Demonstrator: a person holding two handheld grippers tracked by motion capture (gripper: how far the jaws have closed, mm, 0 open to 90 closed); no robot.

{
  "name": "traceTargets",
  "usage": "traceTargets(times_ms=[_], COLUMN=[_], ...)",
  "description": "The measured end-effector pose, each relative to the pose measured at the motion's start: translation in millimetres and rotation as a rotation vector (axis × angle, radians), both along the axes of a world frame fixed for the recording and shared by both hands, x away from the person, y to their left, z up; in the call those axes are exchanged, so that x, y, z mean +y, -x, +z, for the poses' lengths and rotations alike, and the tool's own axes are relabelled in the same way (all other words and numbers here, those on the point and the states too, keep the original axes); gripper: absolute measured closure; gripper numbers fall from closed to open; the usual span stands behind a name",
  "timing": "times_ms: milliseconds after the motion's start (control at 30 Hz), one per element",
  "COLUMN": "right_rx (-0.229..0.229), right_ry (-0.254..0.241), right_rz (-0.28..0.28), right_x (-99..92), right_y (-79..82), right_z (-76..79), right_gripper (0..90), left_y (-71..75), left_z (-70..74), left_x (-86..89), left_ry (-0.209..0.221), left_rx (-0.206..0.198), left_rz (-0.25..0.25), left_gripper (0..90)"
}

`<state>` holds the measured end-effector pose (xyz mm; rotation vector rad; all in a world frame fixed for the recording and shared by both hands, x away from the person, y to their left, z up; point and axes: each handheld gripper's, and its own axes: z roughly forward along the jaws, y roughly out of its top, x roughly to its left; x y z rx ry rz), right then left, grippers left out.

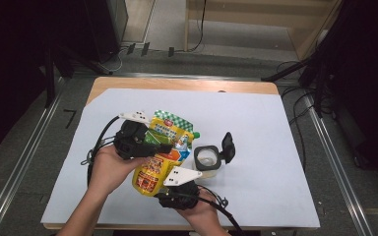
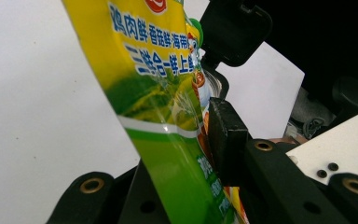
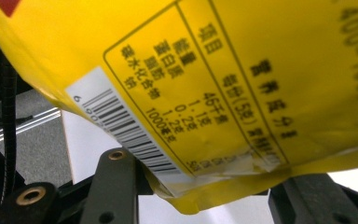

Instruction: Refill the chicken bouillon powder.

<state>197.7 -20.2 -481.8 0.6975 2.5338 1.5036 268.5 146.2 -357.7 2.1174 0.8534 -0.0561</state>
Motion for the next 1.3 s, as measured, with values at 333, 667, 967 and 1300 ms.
traceTargets(times_ms=[333,667,967,1300], right_rx=[-0.003,0.003,0.028,0.021], right_ry=[-0.012,-0.029,-0.035,-0.015], right_rz=[0.031,0.058,0.065,0.079], right_x=[2.7,3.4,4.8,8.0], right_y=[8.5,15.0,16.9,18.6], right_z=[5.9,11.5,12.7,10.6], right_gripper=[56.9,57.3,56.7,53.6], left_y=[0.5,-2.7,-5.1,-7.6], left_z=[-3.7,-6.7,-10.9,-14.9], left_x=[-10.4,-19.1,-29.7,-38.3], left_ry=[-0.041,-0.071,-0.114,-0.140], left_rx=[0.008,0.086,0.125,0.167], left_rz=[-0.032,-0.032,-0.021,-0.023], left_gripper=[80.0,78.8,79.6,81.4])
